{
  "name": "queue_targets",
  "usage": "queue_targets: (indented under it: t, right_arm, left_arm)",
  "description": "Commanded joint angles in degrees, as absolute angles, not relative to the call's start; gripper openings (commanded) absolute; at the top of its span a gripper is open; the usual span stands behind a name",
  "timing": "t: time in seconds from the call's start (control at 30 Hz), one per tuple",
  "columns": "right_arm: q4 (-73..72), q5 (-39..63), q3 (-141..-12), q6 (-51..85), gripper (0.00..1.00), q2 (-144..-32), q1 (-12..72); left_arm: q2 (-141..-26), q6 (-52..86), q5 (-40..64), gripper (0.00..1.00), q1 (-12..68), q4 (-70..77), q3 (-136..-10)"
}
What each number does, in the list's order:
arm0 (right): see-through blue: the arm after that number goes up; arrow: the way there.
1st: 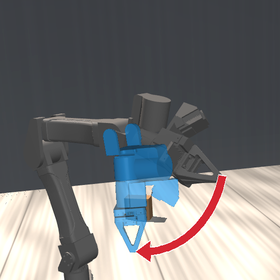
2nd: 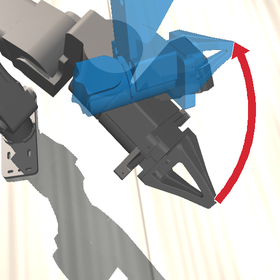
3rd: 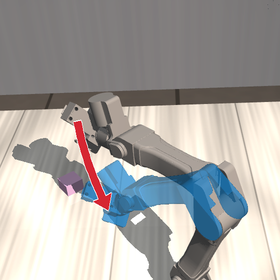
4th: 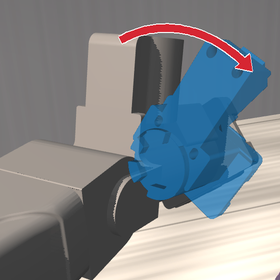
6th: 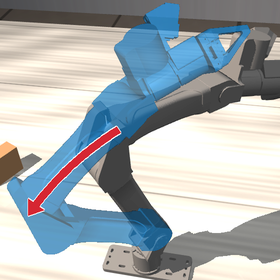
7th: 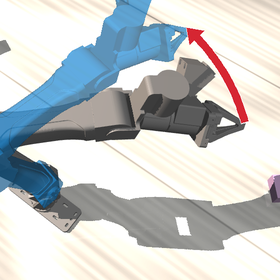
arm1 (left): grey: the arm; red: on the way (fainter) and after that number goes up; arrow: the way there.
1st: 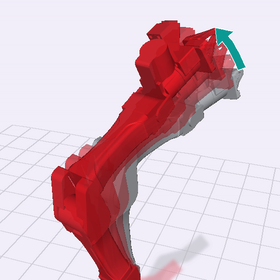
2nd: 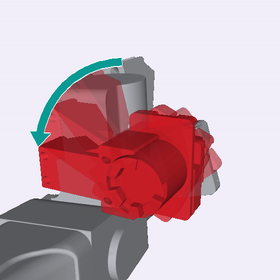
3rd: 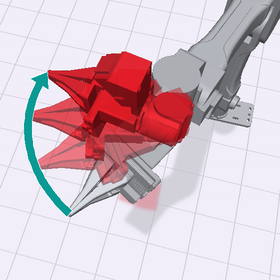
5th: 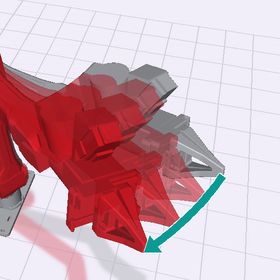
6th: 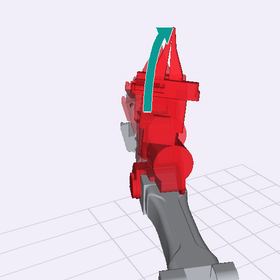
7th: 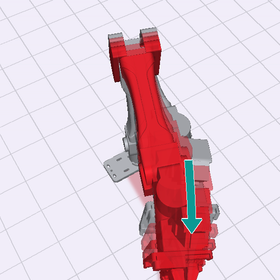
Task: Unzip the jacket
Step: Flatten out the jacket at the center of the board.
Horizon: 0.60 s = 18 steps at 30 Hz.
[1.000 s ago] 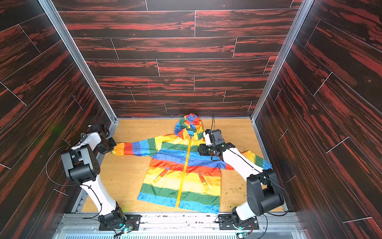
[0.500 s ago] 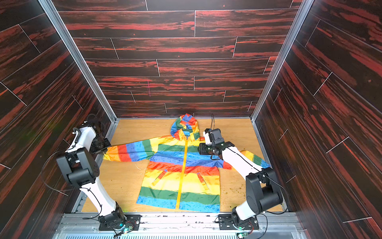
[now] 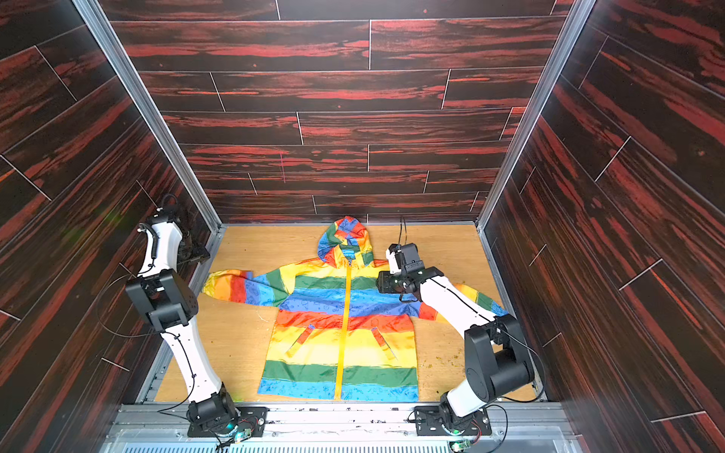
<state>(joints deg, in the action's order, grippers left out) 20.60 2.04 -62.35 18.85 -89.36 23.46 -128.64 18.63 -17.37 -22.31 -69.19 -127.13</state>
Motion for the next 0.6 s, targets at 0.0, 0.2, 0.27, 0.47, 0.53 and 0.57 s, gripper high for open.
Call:
queue_targets:
  t: [0.0, 0.2, 0.27, 0.47, 0.53, 0.57]
  right_arm:
    - [22.33, -3.63, -63.04, 22.76, 0.53, -89.12, 23.58]
    - [24.29, -5.93, -62.83, 27.49, 0.52, -88.94, 20.12]
    - [24.73, -5.76, -63.02, 26.90, 0.51, -88.98, 19.95]
    - [24.35, -4.49, -62.49, 27.26, 0.49, -88.77, 19.95]
    - [24.35, -4.31, -62.40, 27.31, 0.49, -88.94, 19.95]
    - [24.26, -4.22, -62.30, 27.34, 0.49, -88.95, 19.95]
  left_arm:
    - [-118.97, 17.62, -16.92, 0.97, -21.68, -68.53, -123.09]
    - [-107.32, 13.45, -9.01, 0.92, -15.44, -52.14, -97.40]
    - [-107.39, 16.99, -12.46, 0.80, -15.00, -51.08, -93.43]
    - [-113.54, 18.62, 2.33, 0.37, -18.49, -50.05, -92.17]
    - [-114.69, 18.50, 3.77, 0.19, -18.54, -48.43, -91.81]
    - [-115.47, 18.70, 3.15, 0.07, -18.57, -47.87, -91.95]
